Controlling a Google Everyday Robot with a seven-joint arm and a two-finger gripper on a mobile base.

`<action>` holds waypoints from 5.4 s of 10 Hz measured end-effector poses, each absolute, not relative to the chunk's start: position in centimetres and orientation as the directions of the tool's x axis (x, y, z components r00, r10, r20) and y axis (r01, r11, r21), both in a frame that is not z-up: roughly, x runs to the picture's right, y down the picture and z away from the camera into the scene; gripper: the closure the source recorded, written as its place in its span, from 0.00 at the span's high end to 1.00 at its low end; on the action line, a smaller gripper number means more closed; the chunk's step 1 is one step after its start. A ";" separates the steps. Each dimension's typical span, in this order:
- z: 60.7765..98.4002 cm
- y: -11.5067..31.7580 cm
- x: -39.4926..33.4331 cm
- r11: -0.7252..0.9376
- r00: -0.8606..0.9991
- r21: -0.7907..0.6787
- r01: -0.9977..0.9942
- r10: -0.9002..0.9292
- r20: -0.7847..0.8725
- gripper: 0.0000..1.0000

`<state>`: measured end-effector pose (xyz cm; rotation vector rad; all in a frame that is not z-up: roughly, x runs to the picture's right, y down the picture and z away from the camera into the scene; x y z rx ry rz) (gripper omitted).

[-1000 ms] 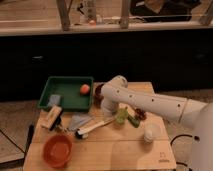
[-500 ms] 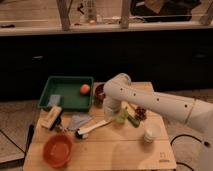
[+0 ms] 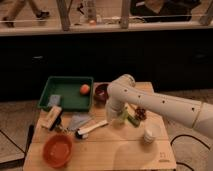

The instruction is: Place brush in table surface

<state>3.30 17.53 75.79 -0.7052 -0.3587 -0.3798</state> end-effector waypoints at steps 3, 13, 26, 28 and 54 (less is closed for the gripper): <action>76.9 15.5 1.9 0.718 0.860 -0.521 0.462 -0.220 0.460 0.40; 81.6 17.7 -2.8 0.688 0.816 -0.496 0.529 -0.253 0.519 0.80; 85.6 21.3 -1.8 0.675 0.847 -0.559 0.481 -0.194 0.494 0.17; 85.5 21.2 -1.6 0.671 0.847 -0.562 0.484 -0.198 0.493 0.01; 71.3 14.8 0.1 0.587 0.624 -0.335 0.737 -0.403 0.669 0.00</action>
